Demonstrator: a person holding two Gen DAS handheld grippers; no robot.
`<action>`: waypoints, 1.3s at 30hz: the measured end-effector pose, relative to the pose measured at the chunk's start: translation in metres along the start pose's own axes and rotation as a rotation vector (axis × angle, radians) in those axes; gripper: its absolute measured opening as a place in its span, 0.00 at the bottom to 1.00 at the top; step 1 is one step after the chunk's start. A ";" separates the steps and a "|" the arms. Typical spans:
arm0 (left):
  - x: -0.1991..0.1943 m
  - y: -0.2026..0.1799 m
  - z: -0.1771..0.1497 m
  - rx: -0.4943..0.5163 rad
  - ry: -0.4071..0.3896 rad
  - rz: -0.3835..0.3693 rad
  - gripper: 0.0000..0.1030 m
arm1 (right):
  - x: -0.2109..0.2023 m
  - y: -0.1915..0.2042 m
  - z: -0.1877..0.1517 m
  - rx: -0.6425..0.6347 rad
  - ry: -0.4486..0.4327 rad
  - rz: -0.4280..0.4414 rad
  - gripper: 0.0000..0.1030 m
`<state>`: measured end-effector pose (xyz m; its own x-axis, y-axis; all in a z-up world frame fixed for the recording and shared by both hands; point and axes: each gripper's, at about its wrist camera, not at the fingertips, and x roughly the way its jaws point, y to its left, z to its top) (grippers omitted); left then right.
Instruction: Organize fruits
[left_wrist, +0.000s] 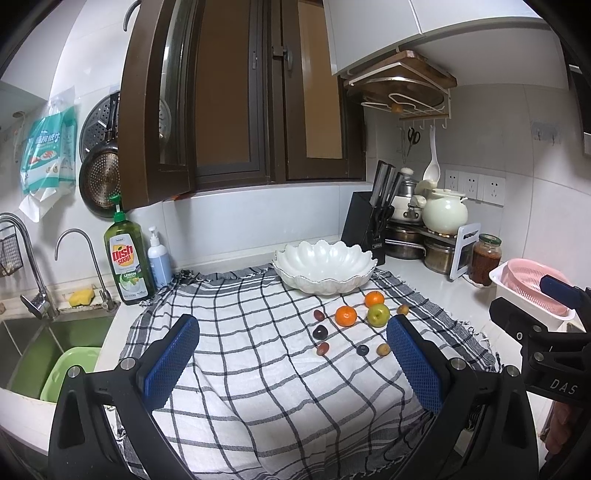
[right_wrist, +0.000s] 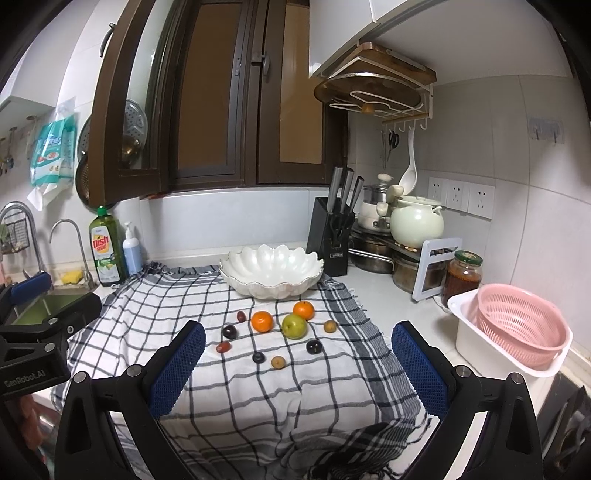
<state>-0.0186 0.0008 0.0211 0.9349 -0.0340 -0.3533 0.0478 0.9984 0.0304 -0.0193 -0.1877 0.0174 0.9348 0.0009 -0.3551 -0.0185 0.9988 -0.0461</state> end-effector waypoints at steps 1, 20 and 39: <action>0.000 0.000 0.000 0.000 0.000 0.000 1.00 | 0.000 0.000 0.000 0.000 0.001 0.001 0.99; 0.027 -0.001 0.004 0.013 0.048 -0.010 1.00 | 0.026 0.001 -0.002 0.008 0.057 0.004 0.99; 0.142 -0.006 -0.027 0.118 0.213 -0.116 0.86 | 0.129 0.014 -0.039 0.014 0.246 0.004 0.91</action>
<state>0.1043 -0.0092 -0.0543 0.8263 -0.1248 -0.5492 0.2024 0.9758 0.0828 0.0876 -0.1756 -0.0651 0.8203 -0.0059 -0.5719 -0.0149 0.9994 -0.0317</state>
